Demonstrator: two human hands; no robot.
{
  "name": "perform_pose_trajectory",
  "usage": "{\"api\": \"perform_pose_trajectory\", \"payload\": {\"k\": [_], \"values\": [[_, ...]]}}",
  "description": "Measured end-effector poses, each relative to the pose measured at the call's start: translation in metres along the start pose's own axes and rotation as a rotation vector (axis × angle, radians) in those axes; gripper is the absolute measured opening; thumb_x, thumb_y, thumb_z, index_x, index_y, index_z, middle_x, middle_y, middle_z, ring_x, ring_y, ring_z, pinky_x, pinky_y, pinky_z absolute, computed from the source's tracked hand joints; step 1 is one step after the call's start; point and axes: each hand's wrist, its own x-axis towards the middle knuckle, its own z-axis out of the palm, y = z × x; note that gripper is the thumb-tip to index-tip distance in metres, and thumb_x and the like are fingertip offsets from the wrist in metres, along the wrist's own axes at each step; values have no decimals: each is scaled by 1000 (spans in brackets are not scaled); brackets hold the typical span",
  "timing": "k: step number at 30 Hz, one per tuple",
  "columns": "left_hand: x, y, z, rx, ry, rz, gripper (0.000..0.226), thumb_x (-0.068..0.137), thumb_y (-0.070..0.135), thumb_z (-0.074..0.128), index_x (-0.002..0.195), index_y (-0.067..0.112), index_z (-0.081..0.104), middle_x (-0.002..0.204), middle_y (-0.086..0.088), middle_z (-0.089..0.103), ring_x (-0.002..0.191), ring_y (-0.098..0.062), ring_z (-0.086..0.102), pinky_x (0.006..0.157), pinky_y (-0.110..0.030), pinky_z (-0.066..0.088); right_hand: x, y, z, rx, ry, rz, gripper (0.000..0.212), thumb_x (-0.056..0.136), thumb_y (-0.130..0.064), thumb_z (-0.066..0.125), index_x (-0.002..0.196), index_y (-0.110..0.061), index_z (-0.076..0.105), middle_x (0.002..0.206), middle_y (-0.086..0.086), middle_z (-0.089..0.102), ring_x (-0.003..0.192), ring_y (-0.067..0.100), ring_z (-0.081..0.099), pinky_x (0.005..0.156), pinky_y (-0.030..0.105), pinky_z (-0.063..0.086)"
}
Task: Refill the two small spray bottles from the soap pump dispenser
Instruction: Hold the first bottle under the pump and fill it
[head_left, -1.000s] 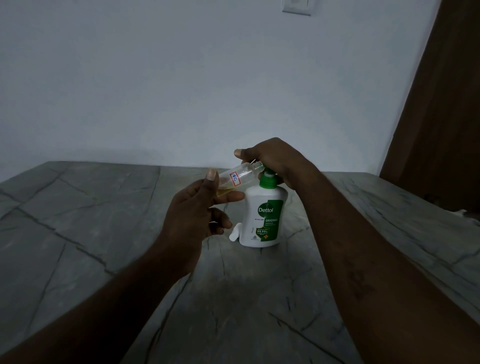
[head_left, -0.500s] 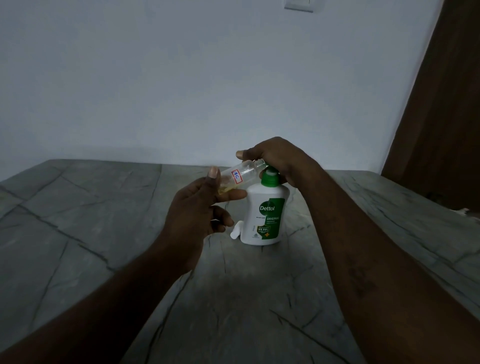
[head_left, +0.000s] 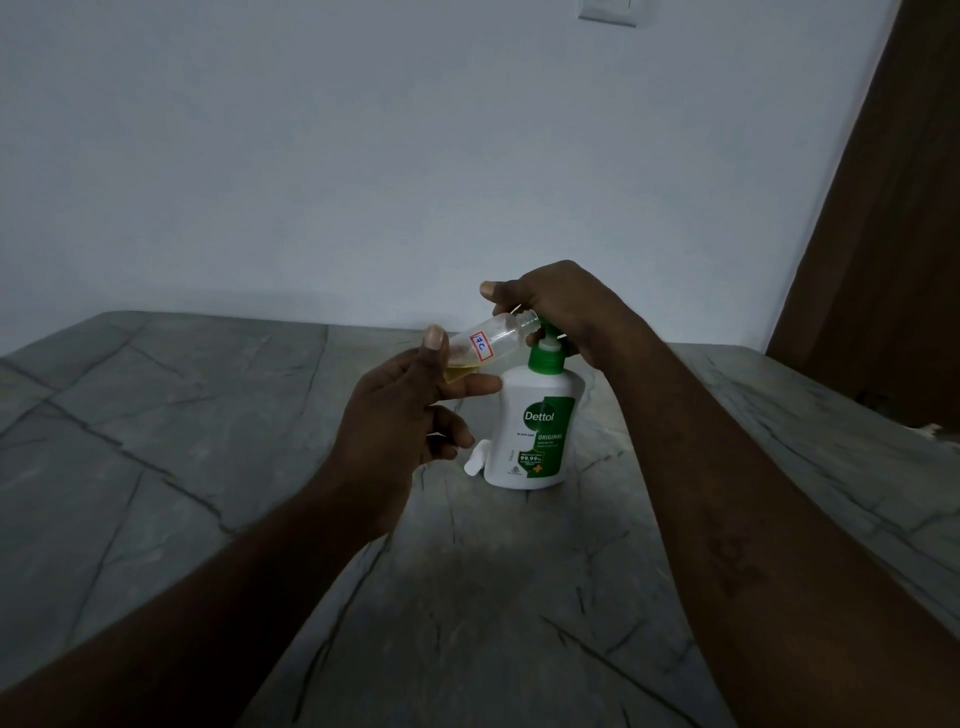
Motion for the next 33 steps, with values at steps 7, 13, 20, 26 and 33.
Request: {"api": "perform_pose_trajectory", "payload": {"k": [7, 13, 20, 26, 33], "values": [[1, -2, 0, 3, 0, -2, 42, 100, 51, 45, 120, 20, 66, 101, -5, 79, 50, -16, 57, 49, -26, 46, 1, 5, 3, 49, -44, 50, 32, 86, -45, 77, 90, -13, 76, 81, 2, 67, 67, 17, 56, 70, 32, 47], [1, -3, 0, -1, 3, -3, 43, 99, 51, 45, 119, 19, 67, 101, -6, 79, 51, -16, 57, 54, -28, 45, 2, 8, 5, 43, -43, 59, 41, 85, -45, 78, 101, -7, 77, 86, 5, 69, 68, 19, 57, 75, 36, 48], [-1, 0, -1, -3, -9, -5, 40, 100, 51, 45, 116, 21, 66, 101, -6, 79, 52, -17, 57, 53, -28, 47, 3, 0, 1, -38, 74, -86, 39, 87, -54, 74, 86, -15, 79, 85, 1, 74, 65, 16, 62, 62, 28, 49], [-1, 0, -1, -16, -39, -25, 41, 99, 49, 47, 120, 18, 65, 103, -8, 78, 54, -18, 57, 57, -29, 45, -2, -2, 0, -30, 19, -25, 33, 88, -47, 74, 87, -15, 79, 90, 1, 73, 70, 17, 61, 69, 31, 50], [-2, 0, 1, -15, -58, -52, 34, 99, 45, 48, 116, 20, 64, 99, -9, 79, 52, -17, 58, 51, -26, 47, -4, -1, 2, 50, -46, 57, 20, 82, -30, 77, 87, -11, 80, 102, 5, 76, 81, 22, 59, 80, 37, 49]]}}
